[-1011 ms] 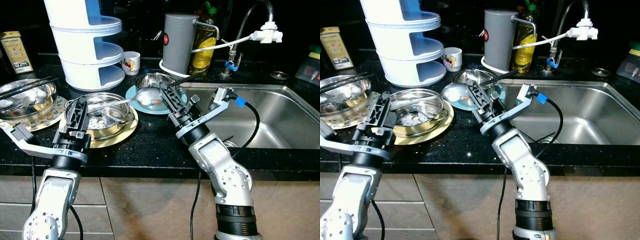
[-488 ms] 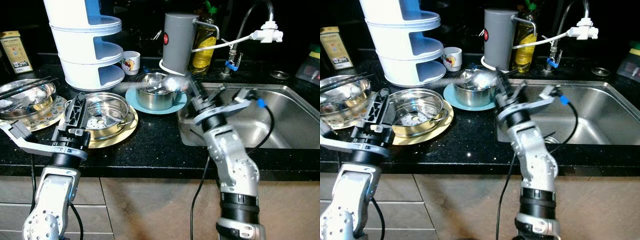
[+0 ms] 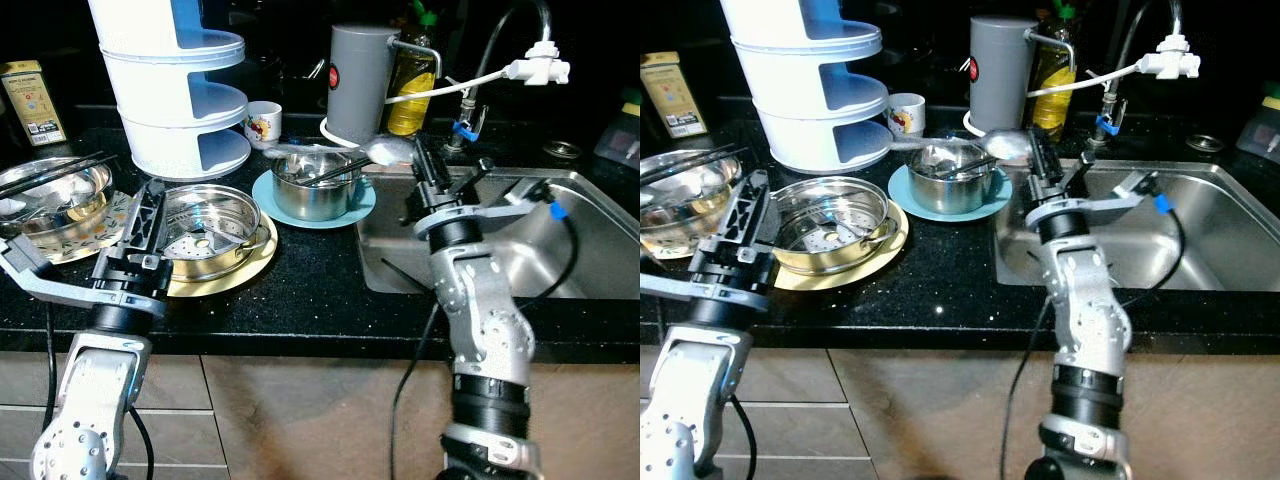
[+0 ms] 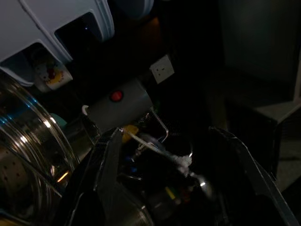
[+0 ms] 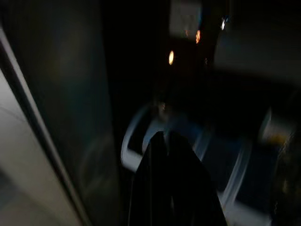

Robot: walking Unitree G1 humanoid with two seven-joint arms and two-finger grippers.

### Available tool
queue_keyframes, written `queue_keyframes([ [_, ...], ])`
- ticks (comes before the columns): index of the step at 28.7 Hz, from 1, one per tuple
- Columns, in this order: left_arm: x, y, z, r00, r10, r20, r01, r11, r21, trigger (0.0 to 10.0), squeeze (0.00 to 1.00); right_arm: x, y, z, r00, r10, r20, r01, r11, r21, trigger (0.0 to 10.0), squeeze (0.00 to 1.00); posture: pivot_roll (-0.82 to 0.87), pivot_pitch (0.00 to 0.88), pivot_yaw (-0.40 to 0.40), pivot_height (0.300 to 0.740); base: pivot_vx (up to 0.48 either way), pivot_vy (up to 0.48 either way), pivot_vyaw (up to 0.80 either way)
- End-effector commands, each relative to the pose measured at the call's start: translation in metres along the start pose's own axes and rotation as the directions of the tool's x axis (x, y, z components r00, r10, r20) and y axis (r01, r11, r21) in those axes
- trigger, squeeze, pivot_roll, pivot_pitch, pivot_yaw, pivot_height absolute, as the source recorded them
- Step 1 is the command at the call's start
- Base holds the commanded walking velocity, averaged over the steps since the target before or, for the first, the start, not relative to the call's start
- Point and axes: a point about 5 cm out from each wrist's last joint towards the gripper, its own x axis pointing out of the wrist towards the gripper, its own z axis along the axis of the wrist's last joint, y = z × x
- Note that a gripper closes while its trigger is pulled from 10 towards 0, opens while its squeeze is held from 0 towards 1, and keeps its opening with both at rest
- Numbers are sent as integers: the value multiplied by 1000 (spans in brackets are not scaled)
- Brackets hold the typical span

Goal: Kitchen organization

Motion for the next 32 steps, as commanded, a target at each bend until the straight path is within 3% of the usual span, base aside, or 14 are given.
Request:
queue_keyframes([
  [1, 2, -10, -7, 997, -53, -53, 55, 997, 46, 10000, 0, 1, 5, 8, 999, 27, 41, -26, 1000, -17, 0, 0, 51, 133, -15, 740, 0, 0, 0],
  [8, 10, -25, -21, 982, -112, -151, 133, 981, 140, 10000, 0, 3, 8, 25, 994, 44, 98, -36, 996, -77, 0, 0, 51, 133, -15, 740, 0, 0, 0],
  [9, 12, -25, -27, 977, -93, -190, 137, 963, 231, 10000, 0, 4, 7, 27, 996, 23, 88, -3, 975, -222, 0, 0, 56, 140, -14, 740, 0, 0, 0],
  [10, 13, -23, -30, 973, -67, -221, 131, 948, 290, 10000, 0, 5, 6, 27, 997, 6, 80, 19, 953, -304, 0, 0, 56, 140, -14, 740, 0, 0, 0],
  [11, 13, -23, -30, 973, -67, -221, 131, 948, 290, 10000, 0, 5, 6, 27, 997, 6, 80, 19, 953, -304, 0, 0, 56, 140, -14, 740, 0, 0, 0],
  [15, 16, -22, -42, 951, -44, -306, 186, 873, 451, 10000, 0, 7, 3, 21, 999, -19, 44, 42, 814, -579, 0, 0, 55, 141, -12, 740, 0, 0, 0],
  [17, 18, -19, -49, 935, -6, -355, 209, 816, 539, 10000, 0, 7, -3, 13, 999, -51, 16, 48, 745, -665, 0, 0, 55, 141, -12, 740, 0, 0, 0],
  [19, 20, -14, -56, 916, 25, -400, 245, 754, 609, 10000, 0, 5, -14, 3, 992, -121, -28, 58, 648, -759, 0, 0, 57, 144, -15, 740, 0, 0, 0],
  [20, 20, -14, -56, 916, 25, -400, 245, 754, 609, 10000, 0, 5, -14, 3, 992, -121, -28, 58, 648, -759, 0, 0, 57, 144, -15, 740, 0, 0, 0],
  [22, 21, -14, -60, 904, 21, -426, 282, 721, 633, 10000, 0, 3, -24, -2, 984, -170, -51, 57, 574, -817, 0, 0, 57, 145, -15, 740, 0, 0, 0],
  [23, 21, -14, -60, 904, 21, -426, 282, 721, 633, 10000, 0, 3, -24, -2, 984, -170, -51, 57, 574, -817, 0, 0, 57, 145, -15, 740, 0, 0, 0],
  [27, 23, -16, -65, 892, -1, -452, 339, 662, 668, 10000, 0, -1, -31, -8, 977, -200, -78, 19, 446, -895, 0, 0, 57, 146, -15, 740, 0, 0, 0],
  [30, 24, -15, -66, 891, 1, -454, 343, 653, 675, 10000, 0, -2, -33, -9, 976, -205, -77, 14, 411, -912, 0, 0, 57, 146, -15, 740, 0, 0, 0],
  [32, 25, -16, -69, 884, -9, -467, 369, 627, 686, 10000, 0, -3, -39, -7, 972, -228, -53, 25, 326, -945, 0, 0, 57, 146, -15, 740, 0, 0, 0],
])
